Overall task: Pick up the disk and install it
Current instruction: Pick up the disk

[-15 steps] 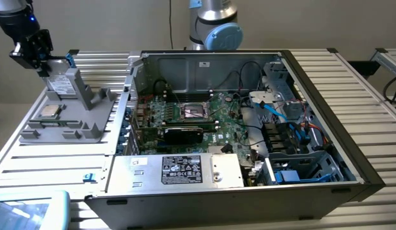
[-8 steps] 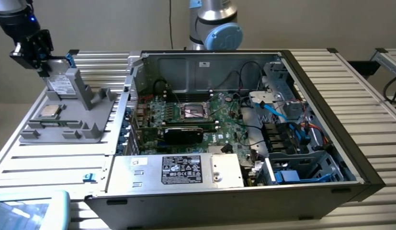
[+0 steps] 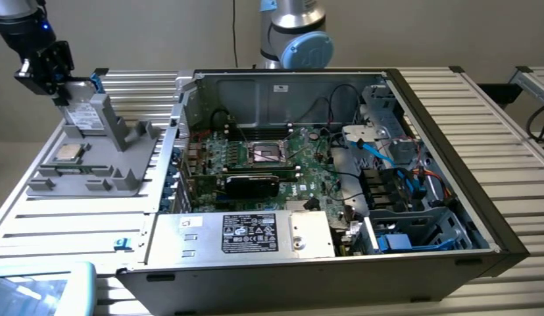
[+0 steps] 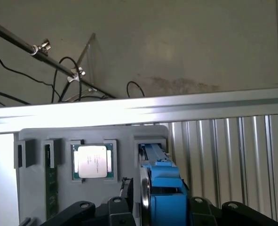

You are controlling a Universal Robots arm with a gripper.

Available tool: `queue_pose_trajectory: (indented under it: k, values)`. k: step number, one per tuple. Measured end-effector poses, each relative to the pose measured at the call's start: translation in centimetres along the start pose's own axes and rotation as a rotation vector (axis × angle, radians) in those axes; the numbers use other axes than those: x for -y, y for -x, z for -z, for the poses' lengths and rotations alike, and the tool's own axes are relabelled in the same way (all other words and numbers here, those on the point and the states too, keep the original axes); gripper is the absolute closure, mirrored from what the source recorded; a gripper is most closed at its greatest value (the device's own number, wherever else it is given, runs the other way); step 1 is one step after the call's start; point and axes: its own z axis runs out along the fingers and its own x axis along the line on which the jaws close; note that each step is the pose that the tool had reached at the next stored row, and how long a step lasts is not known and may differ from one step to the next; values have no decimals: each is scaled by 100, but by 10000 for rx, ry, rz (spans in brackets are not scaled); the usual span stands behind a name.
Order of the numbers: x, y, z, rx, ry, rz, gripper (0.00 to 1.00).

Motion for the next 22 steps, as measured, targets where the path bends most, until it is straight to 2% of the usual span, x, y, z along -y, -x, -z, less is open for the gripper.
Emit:
queue_pose_trajectory:
  k: [10,12,13,18,20,22]
  values:
    - [0,9,0,1,-14,-1,53]
    - [0,8,-1,-1,-15,-2,55]
    - [-1,8,0,0,-15,-1,62]
    - [0,8,-1,2,-19,-5,63]
    - [0,5,-1,3,-32,-4,63]
    - [0,4,3,8,-96,-2,63]
